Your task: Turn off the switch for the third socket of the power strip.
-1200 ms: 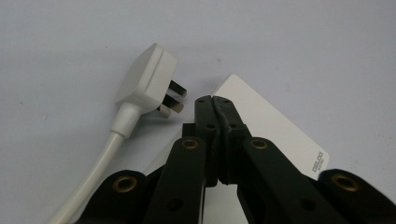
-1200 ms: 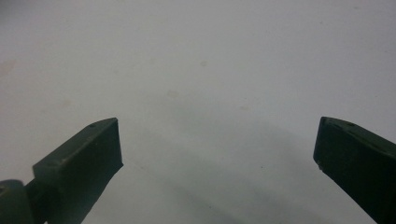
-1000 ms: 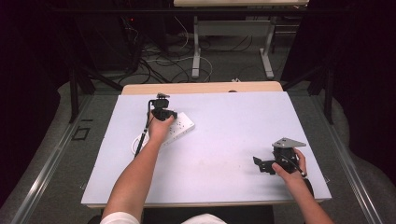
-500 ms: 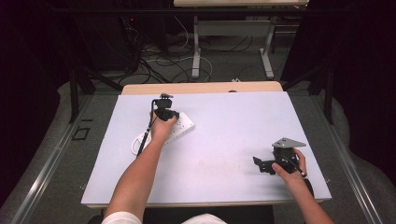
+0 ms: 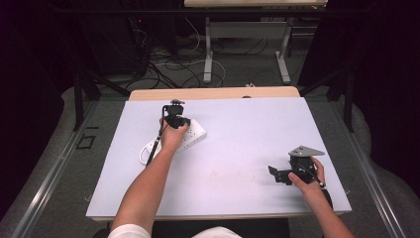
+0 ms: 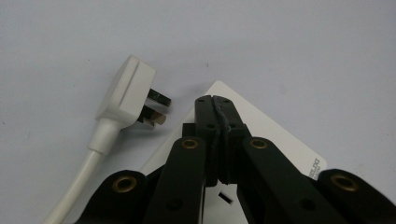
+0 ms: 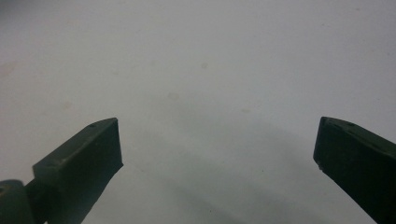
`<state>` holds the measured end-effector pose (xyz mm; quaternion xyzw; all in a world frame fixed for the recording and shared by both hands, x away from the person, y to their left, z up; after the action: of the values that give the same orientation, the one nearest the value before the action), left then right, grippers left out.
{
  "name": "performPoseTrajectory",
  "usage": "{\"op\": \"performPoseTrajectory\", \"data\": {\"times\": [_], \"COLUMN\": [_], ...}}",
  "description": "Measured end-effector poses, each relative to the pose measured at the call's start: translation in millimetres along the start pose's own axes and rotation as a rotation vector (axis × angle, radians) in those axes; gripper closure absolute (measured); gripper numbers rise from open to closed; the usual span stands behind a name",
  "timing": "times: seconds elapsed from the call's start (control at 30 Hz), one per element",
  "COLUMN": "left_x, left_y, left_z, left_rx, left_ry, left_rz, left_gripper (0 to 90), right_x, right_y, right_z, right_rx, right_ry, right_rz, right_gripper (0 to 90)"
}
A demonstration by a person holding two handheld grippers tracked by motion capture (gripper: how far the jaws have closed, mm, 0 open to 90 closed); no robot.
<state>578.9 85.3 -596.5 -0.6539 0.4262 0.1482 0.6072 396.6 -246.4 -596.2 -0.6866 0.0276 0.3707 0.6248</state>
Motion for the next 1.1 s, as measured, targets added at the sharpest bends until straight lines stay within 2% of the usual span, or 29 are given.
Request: {"op": "performPoseTrajectory", "data": {"times": [0.1,0.2,0.5,0.67,0.87,1.1], "left_x": [0.0,-1.9,-6.2,-8.1,-9.5,-11.3], "left_y": [-0.2,-1.2,-5.6,-7.6,-9.1,-11.2], "left_z": [-1.3,-2.3,-0.5,-0.9,-0.9,0.5], "left_rx": [0.009,0.017,0.034,0.043,0.053,0.075], "left_ry": [0.002,0.003,-0.007,-0.001,-0.007,-0.044], "left_rz": [-0.003,-0.006,-0.028,-0.043,-0.051,-0.068], "left_gripper": [90.0,89.0,83.0,74.5,68.9,57.4], "right_x": [1.2,1.4,2.1,2.6,2.5,2.7], "right_y": [-0.6,0.0,-1.1,-0.9,-0.8,-0.8], "right_z": [-0.6,2.1,0.1,1.2,1.2,1.4], "right_rx": [-0.019,-0.006,-0.021,-0.018,-0.020,-0.021], "right_ry": [0.003,-0.005,0.002,-0.005,-0.006,-0.006], "right_rz": [-0.002,0.004,-0.003,-0.001,0.000,0.000], "right_gripper": [0.6,0.6,0.6,0.6,0.6,0.5]}}
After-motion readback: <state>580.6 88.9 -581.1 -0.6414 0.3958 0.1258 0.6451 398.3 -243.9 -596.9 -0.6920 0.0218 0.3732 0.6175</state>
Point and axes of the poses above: each handheld gripper's, and its own axes: x roughly forward along the jaws, y roughly out of its underside, z roughly to its left, the point moved 9 cm from there along x, roughly forward along the jaws, and after that the axes turned 4 degrees about -z, right-handed, at the moved point
